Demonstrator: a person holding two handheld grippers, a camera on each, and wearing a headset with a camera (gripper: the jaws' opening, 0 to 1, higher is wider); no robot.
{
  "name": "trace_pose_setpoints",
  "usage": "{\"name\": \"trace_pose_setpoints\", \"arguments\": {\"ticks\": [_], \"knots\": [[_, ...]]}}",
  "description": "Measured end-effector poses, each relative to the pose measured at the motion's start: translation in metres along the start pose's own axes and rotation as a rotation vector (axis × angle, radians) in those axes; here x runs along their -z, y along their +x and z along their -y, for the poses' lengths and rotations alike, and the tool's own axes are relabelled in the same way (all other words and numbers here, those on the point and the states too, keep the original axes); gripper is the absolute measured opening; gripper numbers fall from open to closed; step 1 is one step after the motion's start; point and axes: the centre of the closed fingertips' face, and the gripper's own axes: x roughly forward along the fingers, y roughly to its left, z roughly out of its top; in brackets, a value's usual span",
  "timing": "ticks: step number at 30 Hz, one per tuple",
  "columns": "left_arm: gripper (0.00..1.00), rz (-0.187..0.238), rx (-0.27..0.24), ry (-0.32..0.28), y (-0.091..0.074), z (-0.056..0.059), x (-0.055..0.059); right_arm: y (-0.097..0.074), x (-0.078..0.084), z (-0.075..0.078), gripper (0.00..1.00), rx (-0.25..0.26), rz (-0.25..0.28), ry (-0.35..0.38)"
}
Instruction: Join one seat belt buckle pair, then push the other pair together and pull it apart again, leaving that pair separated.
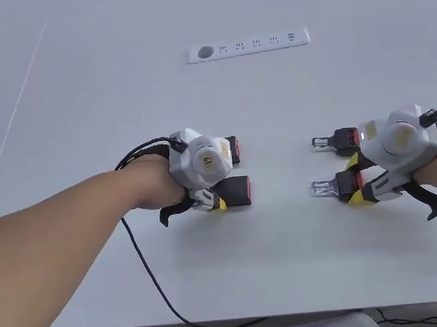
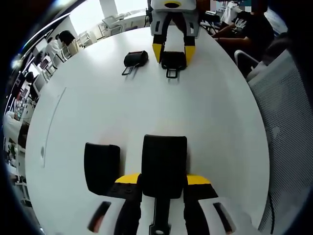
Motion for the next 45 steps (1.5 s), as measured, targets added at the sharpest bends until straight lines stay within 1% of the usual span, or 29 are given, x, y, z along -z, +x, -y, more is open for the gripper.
{"name": "trace_pose_setpoints", "arguments": {"ticks": [8, 16, 24, 30, 41, 45], "knots": [[0.34, -0.006, 0.002, -0.002, 0.001, 0.001, 0.0, 0.011, -0.022, -0.005, 0.36, -0.006, 0.024, -0.022], [0.34, -0.006, 0.0, -0.005, 0.001, 0.001, 0.001, 0.02, -0.04, -0.005, 0.36, -0.013, 0.029, -0.058], [0.34, -0.003, 0.003, -0.007, 0.001, 0.002, 0.001, 0.032, -0.058, -0.003, 0.36, -0.005, 0.046, -0.073], [0.34, -0.004, 0.002, -0.01, 0.001, 0.001, 0.001, 0.042, -0.072, 0.002, 0.36, -0.003, 0.069, -0.079], [0.33, -0.009, 0.004, -0.011, 0.002, 0.0, 0.001, 0.053, -0.085, 0.005, 0.36, 0.007, 0.097, -0.06], [0.33, -0.004, 0.002, -0.014, 0.002, 0.0, 0.001, 0.055, -0.09, 0.006, 0.36, 0.009, 0.101, -0.058]]}}
